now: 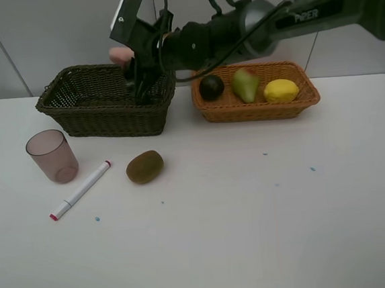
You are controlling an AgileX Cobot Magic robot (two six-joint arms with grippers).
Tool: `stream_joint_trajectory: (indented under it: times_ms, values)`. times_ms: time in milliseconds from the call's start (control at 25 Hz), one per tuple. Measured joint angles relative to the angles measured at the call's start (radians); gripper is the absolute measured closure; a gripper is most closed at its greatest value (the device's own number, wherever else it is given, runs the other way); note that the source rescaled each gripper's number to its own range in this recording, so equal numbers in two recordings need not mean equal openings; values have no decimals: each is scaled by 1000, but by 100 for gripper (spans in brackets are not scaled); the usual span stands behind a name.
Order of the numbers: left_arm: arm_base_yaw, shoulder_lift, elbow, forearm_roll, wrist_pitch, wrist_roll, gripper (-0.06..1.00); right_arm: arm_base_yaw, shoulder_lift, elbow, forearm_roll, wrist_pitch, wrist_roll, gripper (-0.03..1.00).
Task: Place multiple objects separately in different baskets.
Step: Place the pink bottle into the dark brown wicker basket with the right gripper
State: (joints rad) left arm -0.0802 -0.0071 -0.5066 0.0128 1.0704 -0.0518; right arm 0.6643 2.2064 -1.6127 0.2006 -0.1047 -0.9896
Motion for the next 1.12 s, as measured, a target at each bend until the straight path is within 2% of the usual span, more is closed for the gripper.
stream_joint_trajectory:
  times_ms: [680, 1120]
  values:
    - [0, 0, 0, 0, 0, 0, 20, -59, 30, -11, 7, 60, 0, 97]
    - [0, 0, 0, 0, 0, 0, 20, -59, 52, -11, 27, 96, 2, 97]
